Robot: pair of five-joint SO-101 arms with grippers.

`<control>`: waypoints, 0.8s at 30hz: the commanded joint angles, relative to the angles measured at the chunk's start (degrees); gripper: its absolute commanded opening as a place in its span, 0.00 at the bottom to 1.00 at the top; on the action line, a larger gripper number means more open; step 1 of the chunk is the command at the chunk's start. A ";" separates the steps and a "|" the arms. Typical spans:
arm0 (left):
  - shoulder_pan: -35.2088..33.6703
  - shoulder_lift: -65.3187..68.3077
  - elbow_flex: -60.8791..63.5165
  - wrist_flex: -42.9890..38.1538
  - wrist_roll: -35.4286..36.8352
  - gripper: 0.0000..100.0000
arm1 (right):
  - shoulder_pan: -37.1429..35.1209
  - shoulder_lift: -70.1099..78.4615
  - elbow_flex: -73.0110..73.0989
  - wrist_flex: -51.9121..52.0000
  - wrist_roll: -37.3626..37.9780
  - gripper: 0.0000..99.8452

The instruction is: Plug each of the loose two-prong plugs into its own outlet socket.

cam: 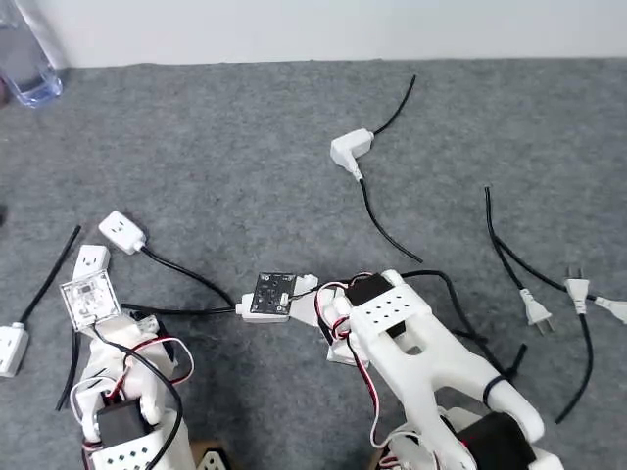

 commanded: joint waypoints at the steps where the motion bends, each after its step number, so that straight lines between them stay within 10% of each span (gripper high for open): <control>1: 0.44 -0.70 -0.57 0.00 -0.35 0.01 | -0.66 -0.48 -2.90 2.95 0.18 0.31; 24: 0.26 -0.70 -0.57 0.09 -0.35 0.01 | -5.14 -2.77 2.37 0.31 -3.96 0.31</control>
